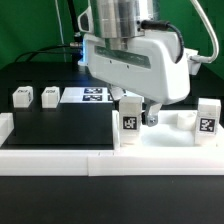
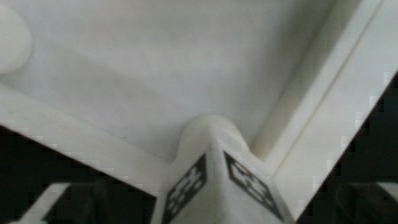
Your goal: Assemble square table
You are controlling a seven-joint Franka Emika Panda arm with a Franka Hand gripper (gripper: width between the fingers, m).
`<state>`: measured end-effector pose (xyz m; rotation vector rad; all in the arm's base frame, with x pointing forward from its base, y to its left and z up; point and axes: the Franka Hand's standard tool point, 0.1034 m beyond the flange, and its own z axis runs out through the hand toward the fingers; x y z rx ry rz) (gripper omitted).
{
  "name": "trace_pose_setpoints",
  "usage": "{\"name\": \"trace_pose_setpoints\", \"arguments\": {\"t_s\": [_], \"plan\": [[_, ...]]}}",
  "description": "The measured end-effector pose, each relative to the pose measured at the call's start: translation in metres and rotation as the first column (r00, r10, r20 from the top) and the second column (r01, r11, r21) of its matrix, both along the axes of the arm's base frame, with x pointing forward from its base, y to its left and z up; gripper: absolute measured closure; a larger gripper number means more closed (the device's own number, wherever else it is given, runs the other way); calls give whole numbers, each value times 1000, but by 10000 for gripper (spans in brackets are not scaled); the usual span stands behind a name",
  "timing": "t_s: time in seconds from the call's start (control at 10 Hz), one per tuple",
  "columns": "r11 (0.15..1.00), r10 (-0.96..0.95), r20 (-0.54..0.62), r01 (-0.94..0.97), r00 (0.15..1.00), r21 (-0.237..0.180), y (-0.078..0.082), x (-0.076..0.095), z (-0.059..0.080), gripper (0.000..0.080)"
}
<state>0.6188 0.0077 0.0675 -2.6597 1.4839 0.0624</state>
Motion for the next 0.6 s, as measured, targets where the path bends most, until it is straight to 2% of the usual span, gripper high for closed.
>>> {"name": "trace_pose_setpoints", "arguments": {"t_s": [0.2, 0.3, 0.4, 0.5, 0.6], "plan": [[990, 138, 14, -138, 990, -3, 0, 0, 0, 152], [959, 282, 25, -281, 959, -25, -1, 1, 0, 151], [874, 485, 57, -480, 873, -80, -3, 8, 0, 151], [754, 654, 96, -638, 750, -153, -12, 10, -4, 151], [763, 645, 91, -631, 759, -141, -10, 9, -4, 151]]}}
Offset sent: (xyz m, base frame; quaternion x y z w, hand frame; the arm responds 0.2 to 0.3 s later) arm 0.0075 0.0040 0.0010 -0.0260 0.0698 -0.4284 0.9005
